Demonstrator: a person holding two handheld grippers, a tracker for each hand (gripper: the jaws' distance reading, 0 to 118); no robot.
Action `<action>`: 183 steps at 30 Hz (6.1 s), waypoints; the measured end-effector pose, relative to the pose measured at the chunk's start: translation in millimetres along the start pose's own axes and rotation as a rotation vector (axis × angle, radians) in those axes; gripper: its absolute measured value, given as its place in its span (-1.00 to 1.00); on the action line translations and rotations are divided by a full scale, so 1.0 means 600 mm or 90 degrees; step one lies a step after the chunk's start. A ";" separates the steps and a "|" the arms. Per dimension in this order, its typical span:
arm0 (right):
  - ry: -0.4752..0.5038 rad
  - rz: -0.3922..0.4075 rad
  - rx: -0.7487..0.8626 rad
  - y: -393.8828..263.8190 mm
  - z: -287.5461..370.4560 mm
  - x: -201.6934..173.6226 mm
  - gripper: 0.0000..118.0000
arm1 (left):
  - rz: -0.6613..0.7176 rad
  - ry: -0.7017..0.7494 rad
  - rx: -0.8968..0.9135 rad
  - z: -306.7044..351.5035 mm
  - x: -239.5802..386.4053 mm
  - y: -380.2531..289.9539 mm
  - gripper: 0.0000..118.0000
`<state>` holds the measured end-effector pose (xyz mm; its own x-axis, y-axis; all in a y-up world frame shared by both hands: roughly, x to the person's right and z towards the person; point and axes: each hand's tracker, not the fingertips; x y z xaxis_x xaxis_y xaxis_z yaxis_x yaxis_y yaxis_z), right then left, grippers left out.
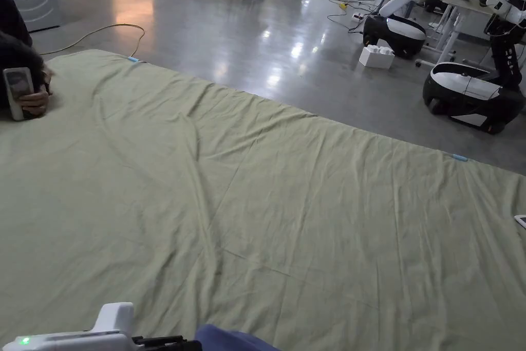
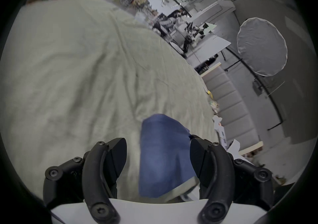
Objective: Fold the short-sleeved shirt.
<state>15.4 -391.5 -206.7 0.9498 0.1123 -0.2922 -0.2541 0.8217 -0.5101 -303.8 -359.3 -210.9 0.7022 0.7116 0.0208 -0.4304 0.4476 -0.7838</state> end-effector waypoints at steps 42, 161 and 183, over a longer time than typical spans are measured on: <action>-0.056 -0.042 0.214 0.252 0.080 0.159 -0.95 | 0.132 -0.065 -0.048 0.191 -0.134 0.206 -0.59; -0.182 -0.095 0.280 0.245 0.126 0.210 0.92 | -0.425 0.349 0.505 -0.009 0.296 0.087 0.70; -0.117 -0.181 0.277 0.295 0.134 0.226 1.00 | -0.399 0.328 0.519 -0.009 0.304 0.102 0.86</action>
<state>113.8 -185.6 -271.4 0.9962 -0.0835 -0.0259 0.0785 0.9848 -0.1552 -199.2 -204.8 -258.4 0.9903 0.0184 -0.1377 -0.0306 0.9957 -0.0870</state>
